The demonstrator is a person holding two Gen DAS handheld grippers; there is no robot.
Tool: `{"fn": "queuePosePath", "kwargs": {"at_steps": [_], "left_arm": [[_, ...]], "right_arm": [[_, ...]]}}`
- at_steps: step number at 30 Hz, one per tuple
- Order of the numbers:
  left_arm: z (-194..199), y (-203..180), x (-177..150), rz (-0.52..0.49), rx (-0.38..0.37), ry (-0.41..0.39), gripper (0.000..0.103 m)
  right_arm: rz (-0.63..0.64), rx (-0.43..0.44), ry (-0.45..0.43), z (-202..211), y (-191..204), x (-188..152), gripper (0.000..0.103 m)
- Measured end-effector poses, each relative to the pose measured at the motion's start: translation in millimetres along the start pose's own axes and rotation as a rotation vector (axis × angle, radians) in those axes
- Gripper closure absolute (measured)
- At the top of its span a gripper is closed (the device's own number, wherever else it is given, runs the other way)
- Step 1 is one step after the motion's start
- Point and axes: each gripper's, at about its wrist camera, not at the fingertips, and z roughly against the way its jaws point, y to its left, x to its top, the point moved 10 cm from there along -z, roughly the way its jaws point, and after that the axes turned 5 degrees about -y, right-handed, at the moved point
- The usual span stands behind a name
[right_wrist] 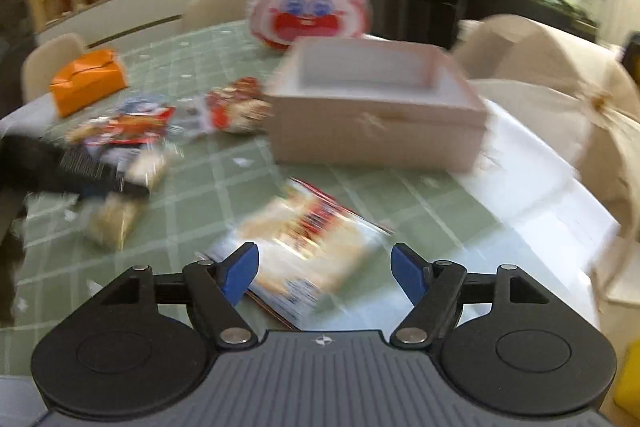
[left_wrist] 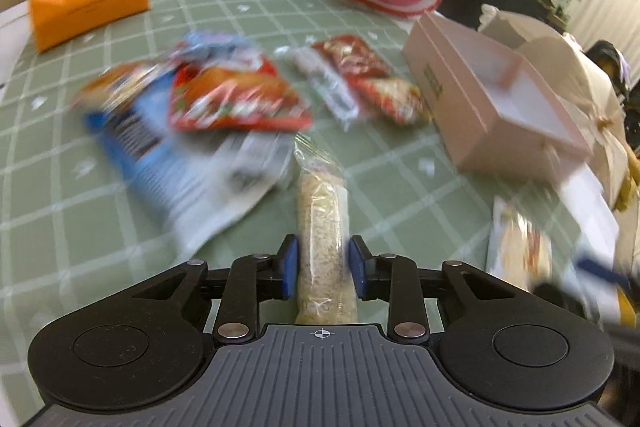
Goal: Organize snacks
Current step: 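Grasp the beige rice bar with the left tool while the right tool sets the rice-cracker bag aside, then grasp the red roast-duck bag with the right tool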
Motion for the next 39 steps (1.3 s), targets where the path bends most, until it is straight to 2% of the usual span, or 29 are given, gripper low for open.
{"fn": "queuePosePath", "kwargs": {"at_steps": [6, 9, 11, 14, 18, 19, 20, 22, 25, 28, 32, 39], "left_arm": [[31, 38, -28, 0.140, -0.032, 0.015, 0.071], [38, 46, -33, 0.153, -0.040, 0.012, 0.071], [40, 46, -35, 0.142, -0.042, 0.007, 0.071], [40, 46, -35, 0.126, -0.048, -0.006, 0.071], [42, 46, -36, 0.123, -0.057, -0.008, 0.071], [42, 46, -37, 0.123, -0.061, -0.010, 0.071], [43, 46, -38, 0.125, -0.065, -0.013, 0.071], [43, 46, -38, 0.133, -0.073, -0.016, 0.071], [43, 46, -37, 0.138, -0.079, -0.015, 0.071], [43, 46, -37, 0.142, -0.079, -0.017, 0.071], [43, 47, -37, 0.150, -0.075, -0.015, 0.071], [42, 43, -37, 0.142, -0.047, -0.007, 0.071]], "right_arm": [[0.114, 0.245, 0.019, -41, 77, 45, 0.029], [0.147, 0.331, 0.038, -72, 117, 77, 0.029], [0.120, 0.324, 0.045, -96, 138, 99, 0.029], [0.050, 0.263, 0.079, -139, 163, 119, 0.029], [0.108, 0.242, 0.235, -188, 194, 106, 0.029], [0.119, 0.219, 0.216, -191, 197, 105, 0.020], [0.126, 0.205, 0.202, -192, 198, 104, 0.014], [0.110, 0.211, 0.201, -193, 198, 101, 0.013], [0.081, 0.263, 0.248, -191, 190, 101, 0.013], [0.069, 0.304, 0.282, -176, 176, 98, 0.027], [0.028, 0.368, 0.298, -147, 153, 91, 0.055], [0.038, 0.375, 0.301, -89, 108, 56, 0.060]]}}
